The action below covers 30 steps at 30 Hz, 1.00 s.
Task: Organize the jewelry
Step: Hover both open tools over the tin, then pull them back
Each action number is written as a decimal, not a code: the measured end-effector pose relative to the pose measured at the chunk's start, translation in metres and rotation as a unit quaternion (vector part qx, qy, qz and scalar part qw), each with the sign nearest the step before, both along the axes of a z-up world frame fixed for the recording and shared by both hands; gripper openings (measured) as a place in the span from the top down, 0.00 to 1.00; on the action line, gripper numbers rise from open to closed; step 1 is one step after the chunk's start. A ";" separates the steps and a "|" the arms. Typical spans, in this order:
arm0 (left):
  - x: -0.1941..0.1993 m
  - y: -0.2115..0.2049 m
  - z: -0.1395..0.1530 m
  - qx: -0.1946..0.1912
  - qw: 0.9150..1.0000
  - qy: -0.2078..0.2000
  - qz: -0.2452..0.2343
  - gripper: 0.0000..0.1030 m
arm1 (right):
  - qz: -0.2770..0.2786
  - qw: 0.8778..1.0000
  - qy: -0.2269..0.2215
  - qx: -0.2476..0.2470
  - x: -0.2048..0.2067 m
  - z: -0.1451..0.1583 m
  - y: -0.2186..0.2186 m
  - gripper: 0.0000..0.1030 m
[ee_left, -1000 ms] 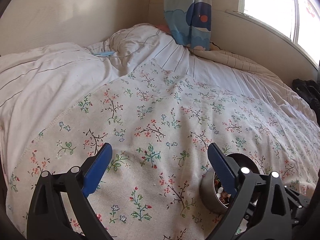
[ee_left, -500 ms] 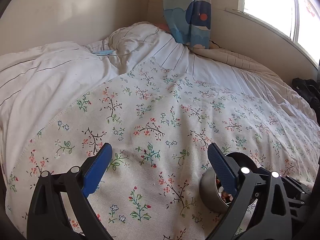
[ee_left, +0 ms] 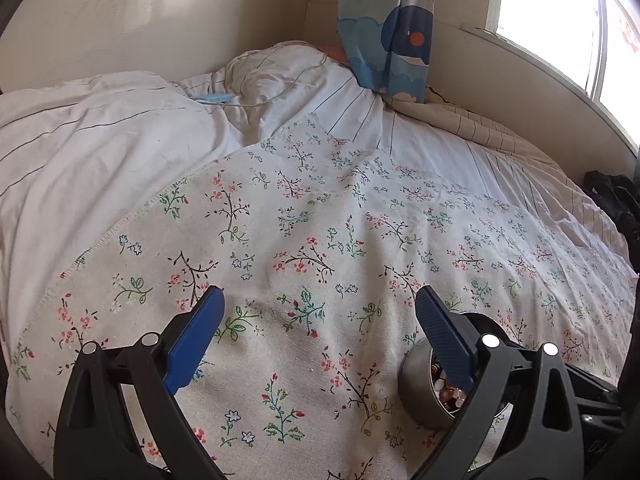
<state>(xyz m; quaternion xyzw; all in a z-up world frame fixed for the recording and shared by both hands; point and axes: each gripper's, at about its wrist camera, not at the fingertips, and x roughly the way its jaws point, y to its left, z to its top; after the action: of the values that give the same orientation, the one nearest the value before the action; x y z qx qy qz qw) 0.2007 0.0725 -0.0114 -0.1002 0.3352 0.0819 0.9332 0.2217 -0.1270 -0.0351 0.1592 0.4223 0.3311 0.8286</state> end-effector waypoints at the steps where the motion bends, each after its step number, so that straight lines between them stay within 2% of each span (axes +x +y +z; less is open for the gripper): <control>1: 0.000 0.001 0.000 -0.004 1.000 0.001 0.001 0.11 | 0.010 1.000 0.015 0.000 0.002 -0.004 0.005 0.44; 3: 0.001 0.002 0.000 -0.009 1.000 0.002 0.000 0.11 | -0.020 0.997 0.028 -0.063 0.006 -0.020 0.013 0.42; 4: 0.001 0.002 0.000 -0.008 1.000 0.002 0.000 0.10 | -0.048 0.996 0.025 -0.077 0.009 -0.028 0.012 0.44; 6: 0.001 0.001 -0.001 -0.005 1.000 0.003 -0.003 0.10 | -0.082 0.995 0.031 -0.050 0.014 -0.032 0.001 0.40; 9: 0.002 0.000 -0.002 -0.004 1.000 0.006 -0.003 0.10 | -0.072 0.997 0.036 0.019 0.012 -0.025 -0.012 0.37; 10: 0.002 0.001 -0.002 -0.006 1.000 0.007 -0.002 0.10 | -0.076 0.996 0.036 0.027 0.012 -0.023 -0.017 0.32; 13: 0.001 0.000 -0.002 -0.004 1.000 0.005 -0.003 0.10 | -0.094 0.995 0.022 -0.032 0.013 -0.025 -0.012 0.30; 14: 0.001 -0.001 -0.002 -0.002 1.000 0.005 -0.004 0.10 | -0.095 0.995 0.023 -0.033 0.013 -0.025 -0.011 0.30; 17: 0.002 -0.002 -0.003 0.000 1.000 0.009 -0.004 0.10 | -0.084 0.996 0.025 0.027 0.013 -0.018 -0.018 0.30; 19: 0.002 -0.001 -0.002 0.000 1.000 0.007 -0.003 0.10 | -0.068 0.997 0.024 0.042 0.010 -0.011 -0.020 0.29; 21: 0.001 0.000 -0.002 0.000 1.000 0.006 -0.002 0.10 | -0.043 0.994 0.051 0.090 0.010 -0.014 -0.022 0.23; 22: 0.001 0.000 -0.002 -0.001 1.000 0.006 -0.002 0.10 | -0.039 0.992 0.064 0.100 0.012 -0.018 -0.022 0.19; 26: 0.000 -0.002 -0.003 0.007 1.000 0.011 -0.011 0.10 | -0.054 0.993 0.072 0.074 0.008 -0.021 -0.023 0.19; 30: -0.006 -0.012 -0.002 0.030 0.999 0.011 -0.035 0.09 | -0.104 0.994 0.021 -0.006 -0.013 0.002 -0.029 0.16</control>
<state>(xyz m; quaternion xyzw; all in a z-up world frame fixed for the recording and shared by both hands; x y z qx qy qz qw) 0.1950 0.0601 -0.0131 -0.0595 0.3463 0.0607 0.9343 0.2090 -0.1560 -0.0334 0.2040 0.4230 0.2376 0.8503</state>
